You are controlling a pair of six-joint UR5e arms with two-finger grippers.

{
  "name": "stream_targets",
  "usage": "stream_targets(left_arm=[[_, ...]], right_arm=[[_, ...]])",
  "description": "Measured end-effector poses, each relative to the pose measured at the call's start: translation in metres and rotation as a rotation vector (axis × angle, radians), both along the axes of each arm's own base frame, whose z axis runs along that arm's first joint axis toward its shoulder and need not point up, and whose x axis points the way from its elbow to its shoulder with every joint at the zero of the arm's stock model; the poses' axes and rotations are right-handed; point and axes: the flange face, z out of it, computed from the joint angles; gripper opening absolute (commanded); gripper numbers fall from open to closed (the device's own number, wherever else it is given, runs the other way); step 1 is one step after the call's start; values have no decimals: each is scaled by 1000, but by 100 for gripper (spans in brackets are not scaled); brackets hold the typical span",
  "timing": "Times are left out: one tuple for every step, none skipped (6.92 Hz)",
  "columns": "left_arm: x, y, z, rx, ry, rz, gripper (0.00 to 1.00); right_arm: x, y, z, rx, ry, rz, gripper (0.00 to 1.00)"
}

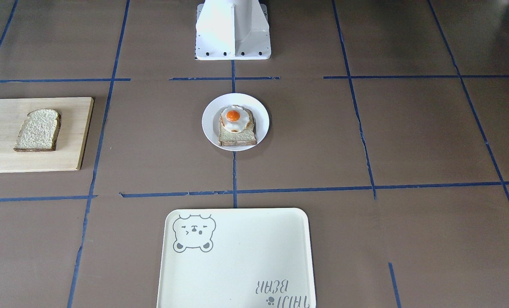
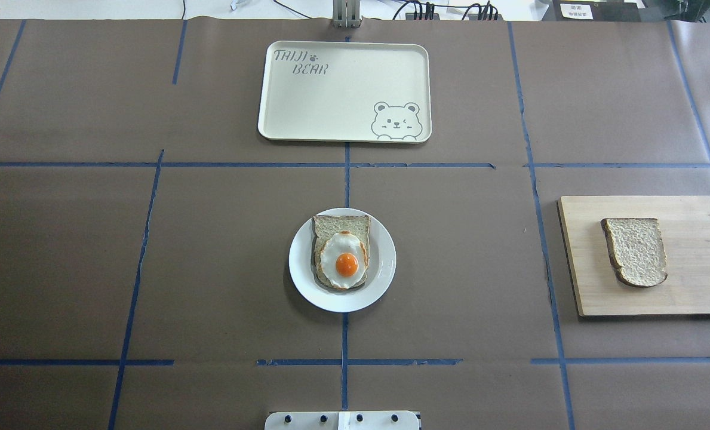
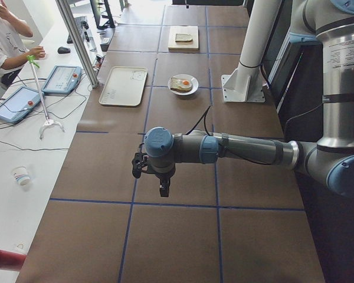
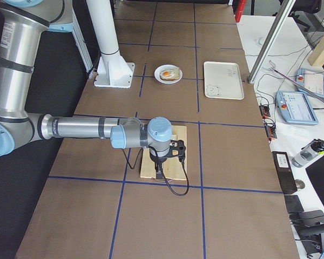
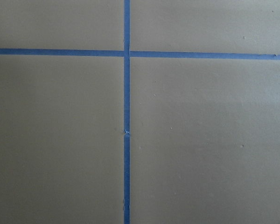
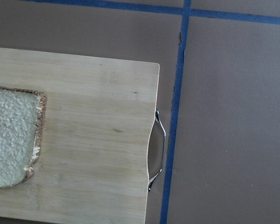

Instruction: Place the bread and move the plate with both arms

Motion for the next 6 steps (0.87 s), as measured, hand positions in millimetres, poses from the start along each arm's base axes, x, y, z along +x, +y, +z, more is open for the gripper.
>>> stream_targets(left_arm=[[0, -1, -1, 11, -2, 2, 100], [0, -2, -1, 25, -2, 1, 100], [0, -3, 0, 32, 0, -2, 100], [1, -4, 0, 40, 2, 0, 100], [2, -5, -1, 55, 1, 2, 100], [2, -7, -2, 68, -2, 2, 100]], right_arm=[[-21, -4, -2, -2, -12, 28, 99], [-41, -6, 3, 3, -32, 58, 98], [-62, -6, 11, 12, -53, 81, 98], [-89, -4, 14, 12, -72, 106, 98], [-117, -2, 9, -2, -94, 131, 98], [-139, -2, 2, -21, -113, 147, 96]])
